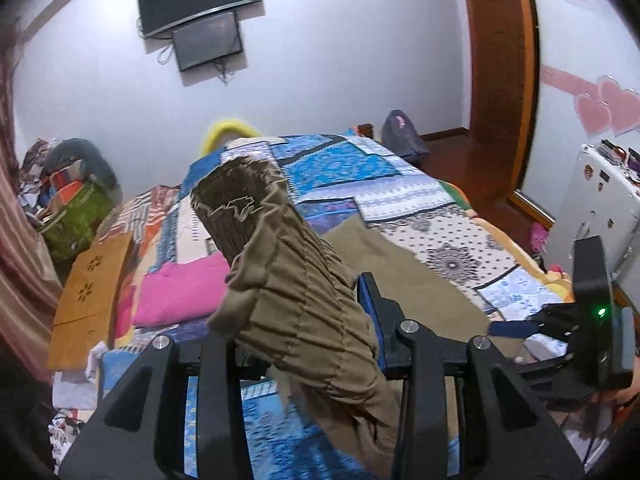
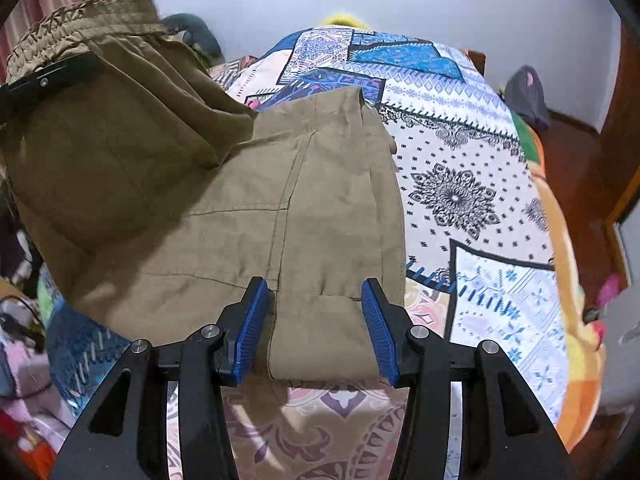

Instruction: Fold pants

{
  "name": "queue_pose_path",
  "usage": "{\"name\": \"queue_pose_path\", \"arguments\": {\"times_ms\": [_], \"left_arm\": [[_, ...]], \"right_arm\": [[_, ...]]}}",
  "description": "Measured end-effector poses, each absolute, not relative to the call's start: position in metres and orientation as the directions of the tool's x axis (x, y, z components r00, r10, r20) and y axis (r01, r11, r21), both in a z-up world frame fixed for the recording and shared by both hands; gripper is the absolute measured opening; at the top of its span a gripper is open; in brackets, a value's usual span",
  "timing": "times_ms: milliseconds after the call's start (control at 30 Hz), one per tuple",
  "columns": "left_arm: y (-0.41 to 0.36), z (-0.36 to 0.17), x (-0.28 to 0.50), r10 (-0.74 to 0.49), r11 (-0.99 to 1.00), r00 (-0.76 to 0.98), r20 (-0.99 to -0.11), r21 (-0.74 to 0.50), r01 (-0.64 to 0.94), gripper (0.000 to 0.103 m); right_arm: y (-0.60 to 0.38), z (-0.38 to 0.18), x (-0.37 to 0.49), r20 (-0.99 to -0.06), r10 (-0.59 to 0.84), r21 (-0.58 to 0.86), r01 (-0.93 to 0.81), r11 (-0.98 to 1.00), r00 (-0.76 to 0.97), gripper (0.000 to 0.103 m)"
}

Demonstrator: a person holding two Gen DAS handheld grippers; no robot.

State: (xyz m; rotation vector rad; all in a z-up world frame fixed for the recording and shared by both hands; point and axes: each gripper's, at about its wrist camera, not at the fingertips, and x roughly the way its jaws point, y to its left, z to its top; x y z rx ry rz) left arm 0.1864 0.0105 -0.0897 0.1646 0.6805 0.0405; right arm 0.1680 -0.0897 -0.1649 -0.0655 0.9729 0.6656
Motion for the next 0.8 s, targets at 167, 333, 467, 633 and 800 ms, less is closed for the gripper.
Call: {"name": "queue_pose_path", "arguments": {"times_ms": [167, 333, 467, 633, 800], "left_arm": [[-0.020, -0.099, 0.207, 0.024, 0.987, 0.747, -0.664, 0.135, 0.089, 0.038], [-0.046, -0.121, 0.227, -0.027, 0.984, 0.694, -0.720, 0.102, 0.144, 0.036], [-0.065, -0.143, 0.236, -0.043, 0.980, 0.649, -0.759, 0.094, 0.175, 0.036], [-0.076, -0.160, 0.239, -0.042, 0.983, 0.597, -0.801, 0.072, 0.166, 0.074], [-0.075, -0.155, 0.227, -0.083, 0.983, 0.585, -0.807, 0.032, 0.183, 0.076]], "right_arm": [[-0.088, -0.162, 0.166, -0.773, 0.501, 0.228, -0.567, 0.791, 0.388, 0.045], [-0.107, -0.151, 0.159, -0.755, 0.508, 0.235, -0.551, 0.801, 0.416, 0.045], [-0.126, -0.143, 0.155, -0.748, 0.481, 0.209, -0.526, 0.825, 0.457, 0.045], [-0.144, -0.138, 0.152, -0.750, 0.462, 0.201, -0.503, 0.841, 0.473, 0.045], [-0.156, -0.135, 0.148, -0.750, 0.442, 0.186, -0.484, 0.855, 0.493, 0.047]]}}
